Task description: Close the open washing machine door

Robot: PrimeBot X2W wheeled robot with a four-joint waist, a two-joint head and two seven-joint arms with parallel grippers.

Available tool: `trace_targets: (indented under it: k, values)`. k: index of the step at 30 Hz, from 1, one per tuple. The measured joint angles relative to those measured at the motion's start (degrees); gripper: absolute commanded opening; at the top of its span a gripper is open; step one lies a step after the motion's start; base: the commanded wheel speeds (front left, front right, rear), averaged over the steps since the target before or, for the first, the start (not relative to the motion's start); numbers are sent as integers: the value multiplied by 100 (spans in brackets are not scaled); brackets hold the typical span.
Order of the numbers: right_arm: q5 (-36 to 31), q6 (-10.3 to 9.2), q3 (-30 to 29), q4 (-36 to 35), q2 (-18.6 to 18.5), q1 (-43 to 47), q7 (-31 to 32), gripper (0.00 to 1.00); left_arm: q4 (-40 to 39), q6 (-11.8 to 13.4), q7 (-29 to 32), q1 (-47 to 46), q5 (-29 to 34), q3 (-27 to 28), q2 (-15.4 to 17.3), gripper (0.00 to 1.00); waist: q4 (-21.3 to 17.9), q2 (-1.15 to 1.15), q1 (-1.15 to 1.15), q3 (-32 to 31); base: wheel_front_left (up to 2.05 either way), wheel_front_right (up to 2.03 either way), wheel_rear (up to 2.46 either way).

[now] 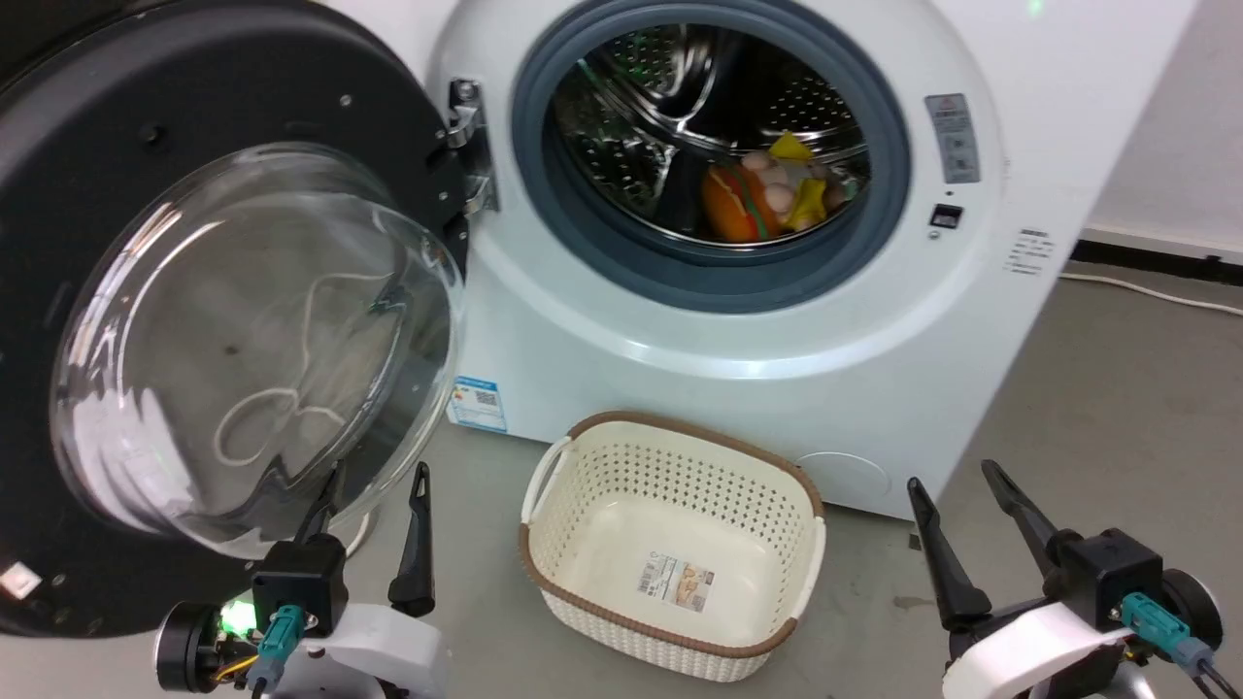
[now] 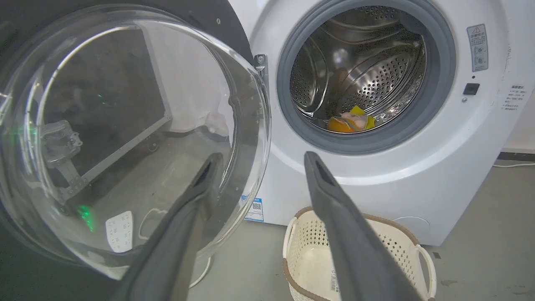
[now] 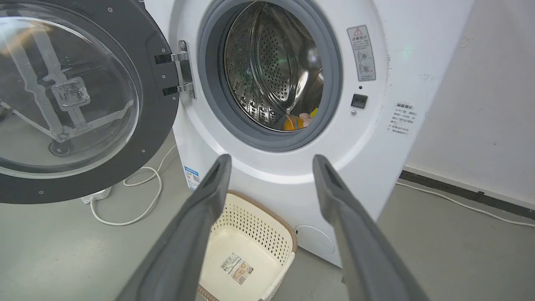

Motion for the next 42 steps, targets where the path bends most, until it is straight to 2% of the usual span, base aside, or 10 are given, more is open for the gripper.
trace_targets:
  k: [22, 40, 41, 42]
  values:
    - [160, 0, 582, 411, 0, -308, -269, 100, -155, 104, -253, 82, -42, 129, -1, 100, 614, 0, 0, 154, 0, 0, 0]
    - [261, 0, 744, 598, 1, -342, -486, 100, -90, 116, -464, 119, -159, 212, -8, 99, 1041, 0, 0, 170, 0, 0, 0]
    - [272, 0, 767, 627, 1, -342, -523, 100, -71, 99, -506, 120, -174, 213, -8, 8, 1115, 0, 0, 177, 0, 0, 0]
    - [283, 0, 776, 639, 1, -343, -527, 100, -55, 89, -510, 120, -199, 212, -9, 0, 1138, 0, 0, 178, 0, 0, 0]
